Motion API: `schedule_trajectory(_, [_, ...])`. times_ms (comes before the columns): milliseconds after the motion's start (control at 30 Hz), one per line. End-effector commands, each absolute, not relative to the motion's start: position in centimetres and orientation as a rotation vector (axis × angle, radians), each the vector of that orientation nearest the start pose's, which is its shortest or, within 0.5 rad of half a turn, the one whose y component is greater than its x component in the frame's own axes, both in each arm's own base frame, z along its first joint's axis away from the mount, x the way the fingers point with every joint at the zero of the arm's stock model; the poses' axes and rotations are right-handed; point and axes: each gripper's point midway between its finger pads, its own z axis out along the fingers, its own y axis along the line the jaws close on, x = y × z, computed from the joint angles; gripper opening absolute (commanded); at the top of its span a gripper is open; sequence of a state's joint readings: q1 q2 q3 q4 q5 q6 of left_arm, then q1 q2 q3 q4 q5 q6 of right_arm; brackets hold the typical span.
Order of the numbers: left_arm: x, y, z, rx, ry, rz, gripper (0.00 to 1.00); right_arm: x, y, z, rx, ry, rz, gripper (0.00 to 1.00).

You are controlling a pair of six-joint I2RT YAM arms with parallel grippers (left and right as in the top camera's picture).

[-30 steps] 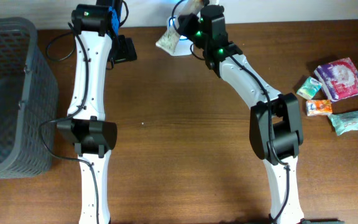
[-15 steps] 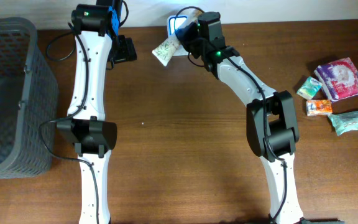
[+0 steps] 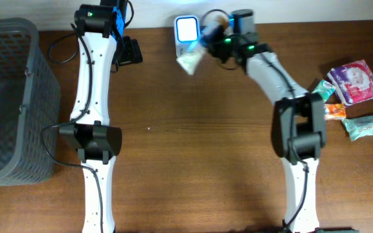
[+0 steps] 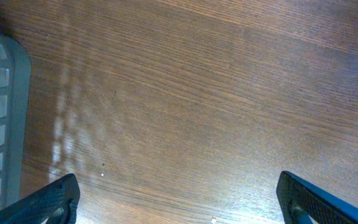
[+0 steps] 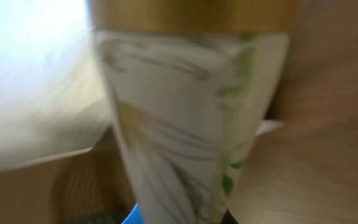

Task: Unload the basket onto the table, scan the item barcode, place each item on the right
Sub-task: 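Carry the white tube to the right edge and release it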

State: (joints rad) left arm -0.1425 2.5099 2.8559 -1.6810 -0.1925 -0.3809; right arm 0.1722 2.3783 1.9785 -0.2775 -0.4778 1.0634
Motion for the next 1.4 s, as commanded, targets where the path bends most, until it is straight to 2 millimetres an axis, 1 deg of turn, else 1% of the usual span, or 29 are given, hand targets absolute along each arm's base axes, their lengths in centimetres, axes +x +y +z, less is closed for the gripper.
schedule_trajectory(0, [50.0, -3.2, 17.8, -0.365, 2.821, 0.197, 0.99, 61.0, 8.3, 20.0, 0.896, 2.176, 0.982, 0.04])
schedule_trajectory(33, [50.0, -3.2, 17.8, -0.365, 2.821, 0.197, 0.99, 60.3, 5.4, 19.8, 0.941, 2.193, 0.926, 0.04])
schedule_trajectory(67, [50.0, -3.2, 17.8, -0.365, 2.821, 0.197, 0.99, 58.9, 1.8, 19.2, 1.024, 2.219, 0.866, 0.04])
schedule_trajectory(133, [50.0, -3.2, 17.8, -0.364, 2.821, 0.197, 0.99, 56.7, -3.4, 18.0, 1.156, 2.249, 0.784, 0.04])
schedule_trajectory(167, [50.0, -3.2, 17.8, -0.365, 2.821, 0.197, 0.99, 55.0, -6.5, 16.9, 1.273, 2.265, 0.746, 0.04])
schedule_trajectory(200, [50.0, -3.2, 17.8, -0.365, 2.821, 0.197, 0.99, 53.3, -9.0, 16.0, 1.352, 2.280, 0.710, 0.04])
schedule_trajectory(267, [50.0, -3.2, 17.8, -0.365, 2.821, 0.197, 0.99, 49.3, -15.0, 14.5, 1.479, 2.305, 0.597, 0.04])
schedule_trajectory(333, [50.0, -3.2, 17.8, -0.365, 2.821, 0.197, 0.99, 46.9, -18.5, 14.0, 1.525, 2.313, 0.555, 0.04])
schedule_trajectory(433, [50.0, -3.2, 17.8, -0.365, 2.821, 0.197, 0.99, 42.3, -24.8, 13.4, 1.600, 2.299, 0.451, 0.04])
schedule_trajectory(467, [50.0, -3.2, 17.8, -0.365, 2.821, 0.197, 0.99, 41.4, -25.8, 13.1, 1.634, 2.295, 0.403, 0.04])
schedule_trajectory(500, [50.0, -3.2, 17.8, -0.365, 2.821, 0.197, 0.99, 39.8, -27.3, 12.7, 1.692, 2.291, 0.298, 0.05])
schedule_trajectory(567, [50.0, -3.2, 17.8, -0.365, 2.821, 0.197, 0.99, 37.9, -29.1, 12.2, 1.733, 2.300, 0.145, 0.10])
schedule_trajectory(600, [50.0, -3.2, 17.8, -0.365, 2.821, 0.197, 0.99, 37.8, -29.5, 12.2, 1.697, 2.320, 0.108, 0.12])
schedule_trajectory(633, [50.0, -3.2, 17.8, -0.365, 2.821, 0.197, 0.99, 38.2, -29.8, 12.3, 1.616, 2.351, 0.097, 0.18])
schedule_trajectory(700, [50.0, -3.2, 17.8, -0.365, 2.821, 0.197, 0.99, 38.4, -29.8, 12.4, 1.558, 2.378, 0.087, 0.38])
schedule_trajectory(767, [50.0, -3.2, 17.8, -0.365, 2.821, 0.197, 0.99, 38.5, -29.7, 12.4, 1.534, 2.391, 0.101, 0.49])
schedule_trajectory(867, [50.0, -3.2, 17.8, -0.365, 2.821, 0.197, 0.99, 39.3, -28.1, 12.7, 1.465, 2.425, 0.234, 0.50])
schedule_trajectory(900, [50.0, -3.2, 17.8, -0.365, 2.821, 0.197, 0.99, 39.3, -27.6, 12.9, 1.462, 2.426, 0.275, 0.47])
schedule_trajectory(933, [50.0, -3.2, 17.8, -0.365, 2.821, 0.197, 0.99, 39.3, -26.9, 13.7, 1.453, 2.422, 0.315, 0.46])
schedule_trajectory(1000, [50.0, -3.2, 17.8, -0.365, 2.821, 0.197, 0.99, 38.5, -26.1, 16.2, 1.438, 2.407, 0.317, 0.47])
schedule_trajectory(1033, [50.0, -3.2, 17.8, -0.365, 2.821, 0.197, 0.99, 37.6, -25.3, 18.4, 1.425, 2.393, 0.311, 0.48])
schedule_trajectory(1100, [50.0, -3.2, 17.8, -0.365, 2.821, 0.197, 0.99, 35.7, -23.8, 21.1, 1.411, 2.397, 0.307, 0.48])
schedule_trajectory(1133, [50.0, -3.2, 17.8, -0.365, 2.821, 0.197, 0.99, 34.0, -22.3, 23.2, 1.362, 2.426, 0.299, 0.50])
schedule_trajectory(1167, [50.0, -3.2, 17.8, -0.365, 2.821, 0.197, 0.99, 32.7, -20.9, 24.7, 1.327, 2.448, 0.297, 0.65])
schedule_trajectory(1233, [50.0, -3.2, 17.8, -0.365, 2.821, 0.197, 0.99, 30.8, -18.1, 27.2, 1.279, 2.463, 0.298, 0.67])
schedule_trajectory(1267, [50.0, -3.2, 17.8, -0.365, 2.821, 0.197, 0.99, 30.0, -16.3, 28.8, 1.198, 2.478, 0.289, 0.68])
schedule_trajectory(1300, [50.0, -3.2, 17.8, -0.365, 2.821, 0.197, 0.99, 29.2, -13.9, 30.7, 1.072, 2.492, 0.274, 0.70])
schedule_trajectory(1333, [50.0, -3.2, 17.8, -0.365, 2.821, 0.197, 0.99, 28.2, -11.8, 32.0, 1.000, 2.499, 0.245, 0.73])
schedule_trajectory(1367, [50.0, -3.2, 17.8, -0.365, 2.821, 0.197, 0.99, 27.5, -10.3, 32.8, 0.940, 2.510, 0.226, 0.74])
